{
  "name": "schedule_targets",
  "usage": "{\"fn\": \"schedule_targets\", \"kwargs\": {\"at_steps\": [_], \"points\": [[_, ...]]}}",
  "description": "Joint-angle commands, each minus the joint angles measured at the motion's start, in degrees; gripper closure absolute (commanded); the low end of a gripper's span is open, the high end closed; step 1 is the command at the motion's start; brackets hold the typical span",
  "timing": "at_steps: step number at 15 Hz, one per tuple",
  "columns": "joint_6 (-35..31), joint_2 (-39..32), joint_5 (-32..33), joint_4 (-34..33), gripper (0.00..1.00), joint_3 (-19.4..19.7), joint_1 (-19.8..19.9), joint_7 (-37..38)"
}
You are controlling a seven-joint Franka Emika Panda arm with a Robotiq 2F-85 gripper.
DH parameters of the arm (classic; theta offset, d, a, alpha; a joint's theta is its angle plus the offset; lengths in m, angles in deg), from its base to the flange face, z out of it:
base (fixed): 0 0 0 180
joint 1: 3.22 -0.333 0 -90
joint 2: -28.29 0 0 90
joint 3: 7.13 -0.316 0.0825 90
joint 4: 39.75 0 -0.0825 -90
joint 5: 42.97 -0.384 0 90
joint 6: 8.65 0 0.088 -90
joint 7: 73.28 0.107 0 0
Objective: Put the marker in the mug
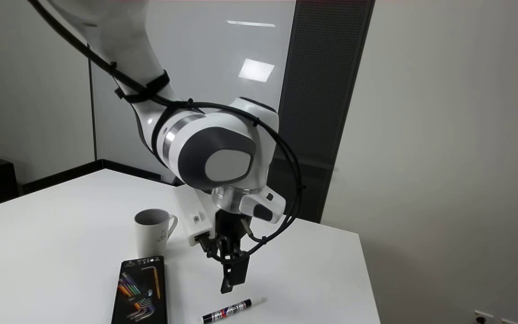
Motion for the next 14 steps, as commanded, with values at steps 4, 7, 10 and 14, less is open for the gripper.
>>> {"fn": "schedule_targets", "kwargs": {"at_steps": [4, 7, 10, 14], "points": [[0.12, 0.01, 0.02, 0.03, 0.00, 0.07, 0.01, -0.48], [-1.71, -1.26, 1.07, 0.51, 0.00, 0.83, -0.67, 0.76], [-3.77, -3.58, 2.24, 0.93, 0.00, 1.93, -1.69, 2.76], [-9.31, -5.85, 0.75, 1.46, 0.00, 1.52, -1.53, 2.82]]}}
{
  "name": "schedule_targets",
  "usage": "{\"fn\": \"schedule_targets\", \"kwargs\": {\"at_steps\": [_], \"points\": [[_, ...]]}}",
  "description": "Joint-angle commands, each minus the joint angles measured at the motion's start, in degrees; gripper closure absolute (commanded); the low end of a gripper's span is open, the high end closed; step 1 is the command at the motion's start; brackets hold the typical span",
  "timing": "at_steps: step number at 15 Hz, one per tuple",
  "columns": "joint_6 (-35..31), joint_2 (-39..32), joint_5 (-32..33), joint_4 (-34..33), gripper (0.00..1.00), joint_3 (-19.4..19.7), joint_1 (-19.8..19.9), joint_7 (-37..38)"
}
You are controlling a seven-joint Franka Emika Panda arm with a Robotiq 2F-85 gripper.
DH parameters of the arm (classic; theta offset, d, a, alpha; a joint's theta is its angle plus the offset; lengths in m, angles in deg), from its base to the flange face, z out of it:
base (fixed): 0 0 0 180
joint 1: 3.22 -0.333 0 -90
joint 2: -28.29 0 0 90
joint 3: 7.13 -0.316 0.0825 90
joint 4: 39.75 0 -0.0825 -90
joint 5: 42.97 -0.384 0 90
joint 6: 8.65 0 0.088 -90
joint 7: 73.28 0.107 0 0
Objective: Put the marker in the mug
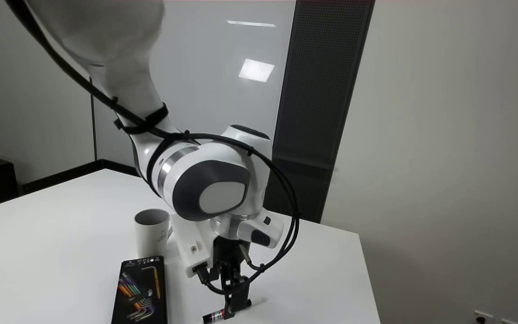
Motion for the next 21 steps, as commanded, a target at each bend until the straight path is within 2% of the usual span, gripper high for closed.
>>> {"fn": "schedule_targets", "kwargs": {"at_steps": [1, 21], "points": [[-3.26, -1.34, -0.94, 0.35, 0.00, -0.33, 0.07, 1.58], [-12.03, -6.17, -2.98, 1.72, 0.00, -2.76, 0.16, 0.84]]}}
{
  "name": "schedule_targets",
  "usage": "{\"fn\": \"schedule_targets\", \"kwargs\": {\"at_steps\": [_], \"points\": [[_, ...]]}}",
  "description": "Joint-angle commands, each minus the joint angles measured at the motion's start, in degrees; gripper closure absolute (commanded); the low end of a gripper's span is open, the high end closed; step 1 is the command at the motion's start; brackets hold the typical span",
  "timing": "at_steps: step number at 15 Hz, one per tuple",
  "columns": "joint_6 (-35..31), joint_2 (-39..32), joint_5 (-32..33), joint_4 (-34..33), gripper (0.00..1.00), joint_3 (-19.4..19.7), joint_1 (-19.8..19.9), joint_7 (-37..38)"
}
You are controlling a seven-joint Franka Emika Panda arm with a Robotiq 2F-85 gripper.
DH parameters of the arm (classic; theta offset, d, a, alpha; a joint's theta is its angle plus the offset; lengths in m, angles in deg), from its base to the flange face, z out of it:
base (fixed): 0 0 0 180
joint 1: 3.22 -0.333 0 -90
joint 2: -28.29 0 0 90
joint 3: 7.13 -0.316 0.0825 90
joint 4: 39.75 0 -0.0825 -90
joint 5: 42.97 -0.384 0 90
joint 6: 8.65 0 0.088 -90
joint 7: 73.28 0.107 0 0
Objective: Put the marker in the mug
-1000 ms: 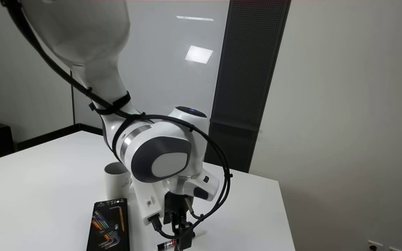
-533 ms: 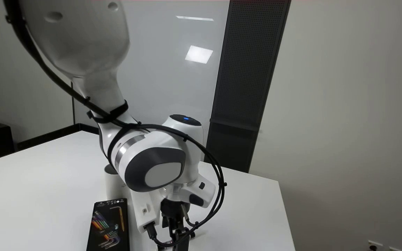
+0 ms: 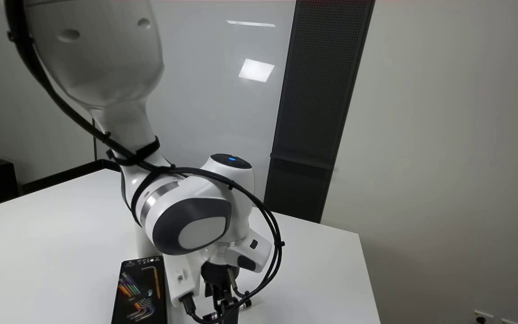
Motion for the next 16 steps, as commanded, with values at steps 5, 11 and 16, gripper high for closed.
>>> {"fn": "schedule_targets", "kwargs": {"at_steps": [5, 11, 16], "points": [[-2.59, -1.31, -0.53, 0.62, 0.00, -0.84, 0.05, 0.58], [-3.32, -1.71, -0.21, 0.52, 0.44, -0.30, -0.55, 1.04], [-3.11, -1.92, 0.29, -0.03, 0.74, 0.89, -1.23, 2.01]]}}
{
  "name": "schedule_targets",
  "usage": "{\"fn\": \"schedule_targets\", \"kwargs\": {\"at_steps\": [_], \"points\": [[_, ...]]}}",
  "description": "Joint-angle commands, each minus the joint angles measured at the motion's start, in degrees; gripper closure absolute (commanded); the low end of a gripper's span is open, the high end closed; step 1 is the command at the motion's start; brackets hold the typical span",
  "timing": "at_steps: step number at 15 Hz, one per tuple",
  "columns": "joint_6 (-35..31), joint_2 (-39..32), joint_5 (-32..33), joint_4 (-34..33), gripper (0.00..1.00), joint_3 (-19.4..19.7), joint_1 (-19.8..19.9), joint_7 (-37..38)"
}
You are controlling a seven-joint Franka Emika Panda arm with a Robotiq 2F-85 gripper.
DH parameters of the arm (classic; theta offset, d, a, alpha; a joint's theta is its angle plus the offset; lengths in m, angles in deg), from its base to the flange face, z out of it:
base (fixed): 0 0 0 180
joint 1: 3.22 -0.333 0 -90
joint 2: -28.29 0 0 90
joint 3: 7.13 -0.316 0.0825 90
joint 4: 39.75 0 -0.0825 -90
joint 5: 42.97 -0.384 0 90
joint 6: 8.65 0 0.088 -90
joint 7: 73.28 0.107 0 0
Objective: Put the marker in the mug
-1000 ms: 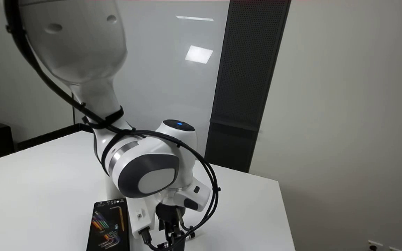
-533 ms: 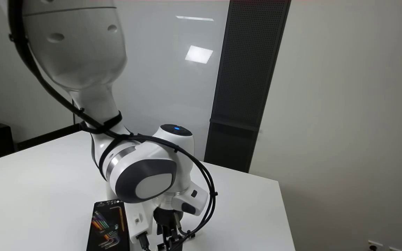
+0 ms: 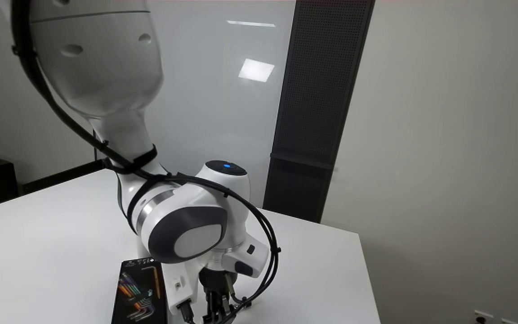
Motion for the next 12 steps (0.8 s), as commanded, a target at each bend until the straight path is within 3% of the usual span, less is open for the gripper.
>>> {"fn": "schedule_targets", "kwargs": {"at_steps": [1, 4, 7, 12], "points": [[0.43, -0.56, 1.19, -0.44, 0.81, 2.28, -1.94, 2.64], [1.82, -0.64, 3.45, -1.04, 0.96, 5.79, -4.68, 4.48], [6.85, 0.07, 5.98, -2.29, 0.93, 10.41, -8.51, 9.04], [14.98, 5.52, 3.40, -4.78, 0.93, 8.82, -6.88, 12.95]]}}
